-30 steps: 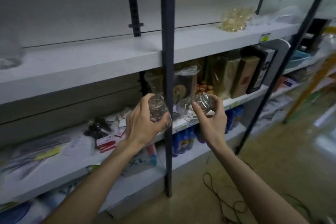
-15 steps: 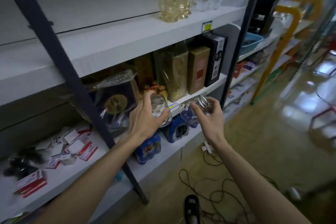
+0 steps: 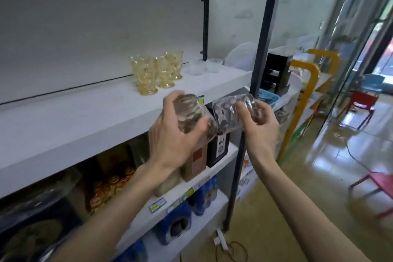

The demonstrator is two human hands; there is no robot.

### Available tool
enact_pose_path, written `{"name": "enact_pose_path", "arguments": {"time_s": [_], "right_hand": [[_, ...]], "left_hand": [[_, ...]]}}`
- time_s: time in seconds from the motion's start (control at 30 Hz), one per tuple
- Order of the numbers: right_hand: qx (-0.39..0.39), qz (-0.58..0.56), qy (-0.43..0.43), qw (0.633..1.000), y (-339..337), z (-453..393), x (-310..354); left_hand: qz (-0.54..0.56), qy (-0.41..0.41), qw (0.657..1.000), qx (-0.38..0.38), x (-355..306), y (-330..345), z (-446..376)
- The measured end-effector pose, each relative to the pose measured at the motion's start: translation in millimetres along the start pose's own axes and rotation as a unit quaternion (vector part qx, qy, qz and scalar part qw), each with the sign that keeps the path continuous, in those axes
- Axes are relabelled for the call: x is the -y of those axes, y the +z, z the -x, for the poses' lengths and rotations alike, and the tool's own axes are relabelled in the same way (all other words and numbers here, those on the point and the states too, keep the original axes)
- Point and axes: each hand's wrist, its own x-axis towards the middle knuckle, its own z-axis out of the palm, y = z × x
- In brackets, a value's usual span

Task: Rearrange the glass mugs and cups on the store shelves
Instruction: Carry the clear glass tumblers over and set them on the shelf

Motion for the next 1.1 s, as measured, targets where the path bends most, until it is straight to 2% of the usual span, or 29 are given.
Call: {"name": "enact_pose_path", "arguments": {"time_s": [0.07, 0.17, 0.33, 0.43, 0.57, 0.7, 0.77, 0.87, 1.03, 1.1], "right_hand": [[0.008, -0.023, -0.002, 1.0, 6, -30, 9], [0.039, -0.058, 0.005, 0.998, 21, -69, 17], [0.154, -0.134, 0.041, 0.978, 70, -102, 15], [0.248, -0.179, 0.047, 0.951, 112, -100, 20], [0.374, -0.227, 0.074, 0.896, 164, -77, 18], [0.456, -0.166, 0.021, 0.874, 210, -53, 24], [0.473, -0.134, -0.008, 0.871, 226, -39, 32], [0.446, -0.104, -0.065, 0.886, 236, -17, 40], [0.44, -0.037, -0.146, 0.885, 238, 1, 42], [0.447, -0.022, -0.142, 0.883, 244, 4, 47]], "left_hand": [[0.055, -0.023, 0.998, -0.014, -3, 8, -35], [0.084, -0.055, 0.992, -0.075, 5, 10, -74], [0.176, -0.148, 0.958, -0.169, 24, -14, -96], [0.163, -0.204, 0.942, -0.209, 31, -49, -100], [0.112, -0.244, 0.927, -0.262, 40, -97, -89], [0.063, -0.313, 0.912, -0.256, 49, -145, -73], [0.038, -0.34, 0.905, -0.252, 54, -164, -69], [0.007, -0.362, 0.897, -0.254, 61, -182, -66], [0.034, -0.376, 0.889, -0.26, 82, -206, -61], [0.068, -0.374, 0.881, -0.281, 88, -211, -61]]}}
